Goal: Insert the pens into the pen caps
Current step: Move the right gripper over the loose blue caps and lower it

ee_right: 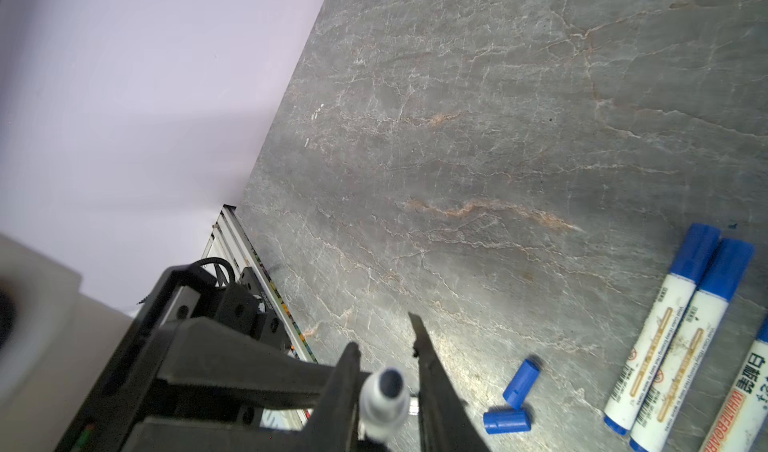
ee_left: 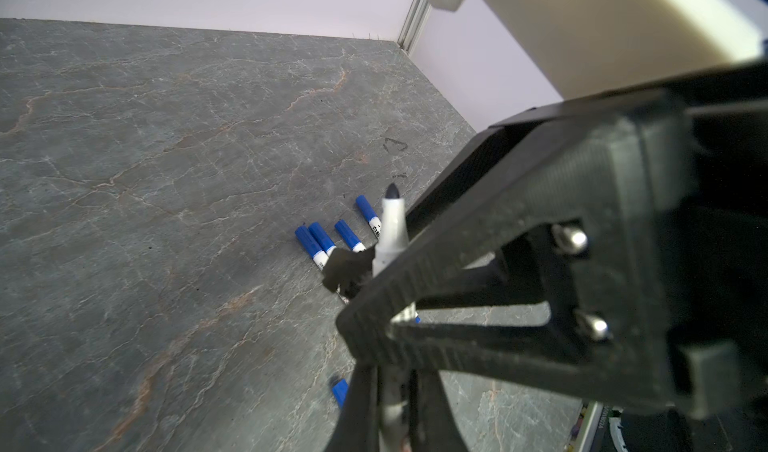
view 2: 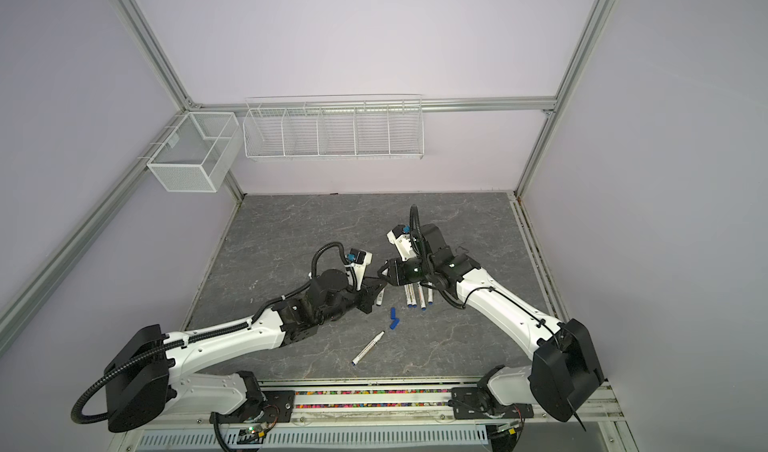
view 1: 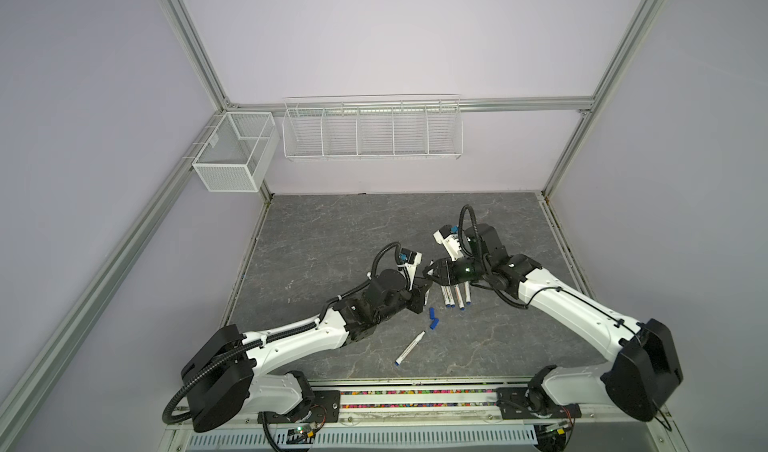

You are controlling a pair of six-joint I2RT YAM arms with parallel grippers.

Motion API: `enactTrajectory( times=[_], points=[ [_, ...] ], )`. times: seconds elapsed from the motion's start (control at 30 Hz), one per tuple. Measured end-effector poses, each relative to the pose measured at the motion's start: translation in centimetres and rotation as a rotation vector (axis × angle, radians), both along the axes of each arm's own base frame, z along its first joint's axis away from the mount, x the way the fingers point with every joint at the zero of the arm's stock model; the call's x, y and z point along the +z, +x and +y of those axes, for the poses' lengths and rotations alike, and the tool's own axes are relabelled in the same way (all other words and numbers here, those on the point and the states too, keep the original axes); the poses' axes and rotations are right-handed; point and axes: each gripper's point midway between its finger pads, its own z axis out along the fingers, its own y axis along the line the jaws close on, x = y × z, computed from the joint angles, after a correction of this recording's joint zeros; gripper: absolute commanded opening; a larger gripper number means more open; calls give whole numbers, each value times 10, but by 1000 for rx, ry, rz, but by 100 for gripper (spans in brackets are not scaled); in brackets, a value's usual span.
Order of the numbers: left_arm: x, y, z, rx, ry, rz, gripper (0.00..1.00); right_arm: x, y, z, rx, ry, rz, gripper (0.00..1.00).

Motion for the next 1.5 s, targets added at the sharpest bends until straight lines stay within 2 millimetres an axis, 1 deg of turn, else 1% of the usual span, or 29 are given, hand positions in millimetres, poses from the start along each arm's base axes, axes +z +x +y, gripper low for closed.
enactTrajectory(
  times=[0.1, 0.13, 0.17, 0.2, 0.23, 0.27, 0.3, 0.37, 0.43, 0.5, 0.57, 0.67, 0.8, 0.97, 1.0, 1.03, 1.13, 1.17, 1.2, 1.23, 1.27, 1.33, 1.37, 1.43, 1.5],
  points=[
    [-2, 0, 0, 0, 0, 1, 0, 0, -1, 2, 0, 6, 9, 13],
    [-2, 0, 0, 0, 0, 0, 8, 0, -1, 2, -1, 6, 11, 13],
    [-2, 0, 1, 1, 1, 1, 18, 0, -1, 2, -2, 7, 12, 13],
    [-2, 0, 1, 0, 4, -1, 24, 0, -1, 2, -3, 7, 14, 12],
    [-3, 0, 1, 0, 8, -1, 30, -1, -1, 2, -4, 6, 13, 12],
    [-5, 0, 1, 4, 10, 6, 33, -1, -1, 1, -4, 6, 14, 12],
    [-6, 0, 1, 4, 13, 7, 33, -1, -1, 1, -5, 5, 14, 12],
    [-14, 0, 1, 5, 33, 22, 31, -2, -1, 1, -8, 5, 16, 11],
    [-22, -1, 0, 0, 51, 40, 25, -3, 0, 0, -11, 5, 18, 11],
    [-26, -3, -1, -12, 58, 49, 20, -4, 0, -1, -16, 3, 20, 11],
    [-27, -5, -3, -24, 61, 52, 18, -3, 1, -1, -18, 4, 21, 11],
    [-26, -7, -4, -35, 61, 51, 18, -3, 1, -2, -19, 7, 21, 11],
    [-28, -9, -6, -56, 66, 53, 21, -4, 2, -3, -26, 12, 32, 11],
    [-39, -10, -10, -74, 92, 75, 21, -2, 3, -4, -29, 21, 36, 11],
    [-41, -10, -10, -76, 95, 77, 19, -2, 3, -4, -29, 21, 36, 11],
    [-41, -11, -10, -77, 97, 79, 16, -2, 3, -4, -29, 21, 36, 11],
    [-41, -11, -10, -78, 96, 79, 3, -2, 3, -4, -30, 22, 34, 11],
    [-40, -11, -10, -78, 96, 78, 0, -1, 3, -4, -30, 24, 31, 11],
    [-40, -10, -10, -77, 95, 76, 0, -1, 3, -4, -30, 24, 32, 11],
    [-39, -10, -10, -77, 94, 74, 0, -1, 3, -4, -28, 26, 31, 13],
    [-38, -11, -9, -76, 93, 73, 0, 0, 2, -4, -27, 27, 30, 18],
    [-36, -11, -8, -73, 89, 69, 0, 1, 2, -4, -23, 30, 29, 36],
    [-33, -10, -7, -66, 85, 63, 0, 0, 2, -5, -23, 25, 29, 41],
    [-28, -10, -2, -50, 77, 50, 0, -2, 1, -5, -16, 17, 23, 45],
    [-28, -9, 4, -28, 81, 40, 0, -3, -2, -5, -5, 6, 13, 47]
  ],
)
